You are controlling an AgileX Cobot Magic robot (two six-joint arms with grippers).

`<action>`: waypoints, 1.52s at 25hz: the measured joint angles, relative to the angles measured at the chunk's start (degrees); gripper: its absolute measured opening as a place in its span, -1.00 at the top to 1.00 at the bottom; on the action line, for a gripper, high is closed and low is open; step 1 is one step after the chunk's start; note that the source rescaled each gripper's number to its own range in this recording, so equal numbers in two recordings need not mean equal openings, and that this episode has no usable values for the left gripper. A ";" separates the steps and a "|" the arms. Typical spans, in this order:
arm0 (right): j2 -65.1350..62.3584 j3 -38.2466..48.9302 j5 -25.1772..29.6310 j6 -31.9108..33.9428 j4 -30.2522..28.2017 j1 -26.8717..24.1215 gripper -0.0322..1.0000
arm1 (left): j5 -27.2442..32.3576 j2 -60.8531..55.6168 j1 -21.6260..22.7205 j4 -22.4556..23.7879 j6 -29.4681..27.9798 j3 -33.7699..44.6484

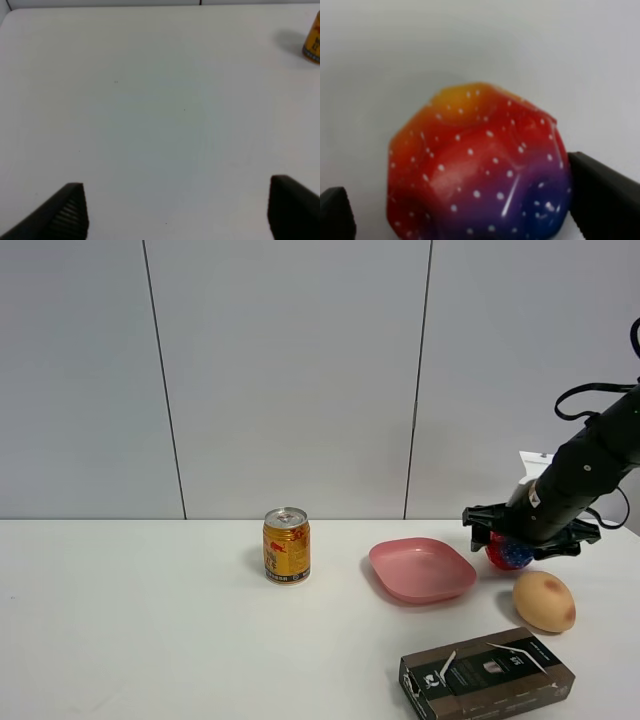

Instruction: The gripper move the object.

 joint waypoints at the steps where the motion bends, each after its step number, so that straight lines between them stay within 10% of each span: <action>1: -0.83 0.00 0.15 -0.18 0.00 0.00 -0.13 | 0.00 0.00 0.00 0.00 0.00 0.00; 8: -8.27 0.00 7.10 -3.40 0.00 0.00 -0.13 | 0.00 0.00 0.00 0.00 0.05 0.00; 23: -49.52 0.05 33.15 -40.33 17.03 8.50 -0.13 | 0.00 0.00 0.00 0.00 0.00 0.00; 38: -96.47 19.52 58.98 -42.70 24.40 1.02 -0.13 | 0.00 0.00 0.00 0.00 0.00 0.00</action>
